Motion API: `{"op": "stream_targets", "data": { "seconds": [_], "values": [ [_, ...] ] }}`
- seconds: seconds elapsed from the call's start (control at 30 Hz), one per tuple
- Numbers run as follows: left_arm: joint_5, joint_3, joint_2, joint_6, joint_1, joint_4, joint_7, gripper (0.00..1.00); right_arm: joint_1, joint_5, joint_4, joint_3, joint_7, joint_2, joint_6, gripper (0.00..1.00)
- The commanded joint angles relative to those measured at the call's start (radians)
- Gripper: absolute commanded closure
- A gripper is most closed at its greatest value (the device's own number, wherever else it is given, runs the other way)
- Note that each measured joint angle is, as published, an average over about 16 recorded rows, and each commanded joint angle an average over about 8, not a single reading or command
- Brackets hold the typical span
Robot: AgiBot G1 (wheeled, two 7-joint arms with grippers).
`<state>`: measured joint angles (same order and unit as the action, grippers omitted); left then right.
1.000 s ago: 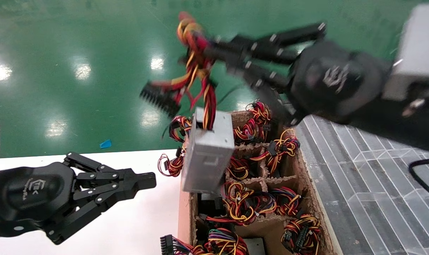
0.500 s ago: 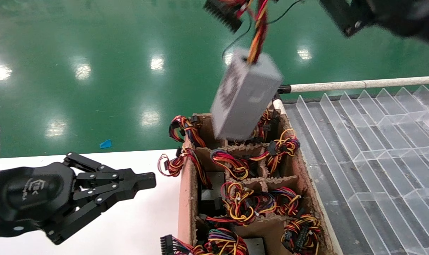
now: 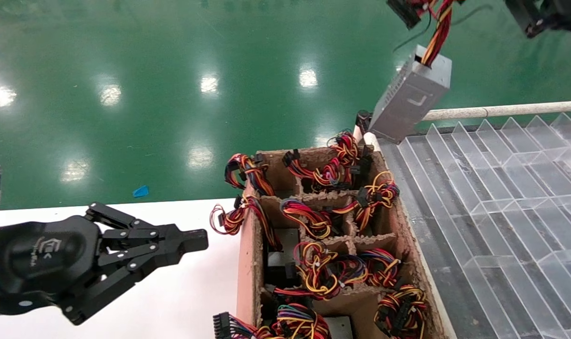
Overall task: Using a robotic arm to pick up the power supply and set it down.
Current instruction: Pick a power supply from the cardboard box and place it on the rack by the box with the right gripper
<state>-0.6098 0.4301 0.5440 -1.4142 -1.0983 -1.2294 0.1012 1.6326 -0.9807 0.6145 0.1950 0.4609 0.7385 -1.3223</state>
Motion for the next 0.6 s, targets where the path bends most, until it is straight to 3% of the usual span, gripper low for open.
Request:
{"op": "stream_targets", "data": {
  "seconds": [0.03, 0.4, 0.6],
  "values": [
    [0.000, 0.000, 0.000, 0.000, 0.000, 0.000, 0.000, 1.00, 0.013, -0.014, -0.059, 0.004, 0.026, -0.002, 0.000, 1.00],
    [0.000, 0.000, 0.000, 0.000, 0.000, 0.000, 0.000, 1.00, 0.101, -0.070, -0.338, 0.034, 0.163, 0.055, 0.002, 1.00],
    [0.000, 0.000, 0.000, 0.000, 0.000, 0.000, 0.000, 1.00, 0.135, -0.089, -0.459, 0.039, 0.218, 0.096, 0.104, 1.00]
  ]
}}
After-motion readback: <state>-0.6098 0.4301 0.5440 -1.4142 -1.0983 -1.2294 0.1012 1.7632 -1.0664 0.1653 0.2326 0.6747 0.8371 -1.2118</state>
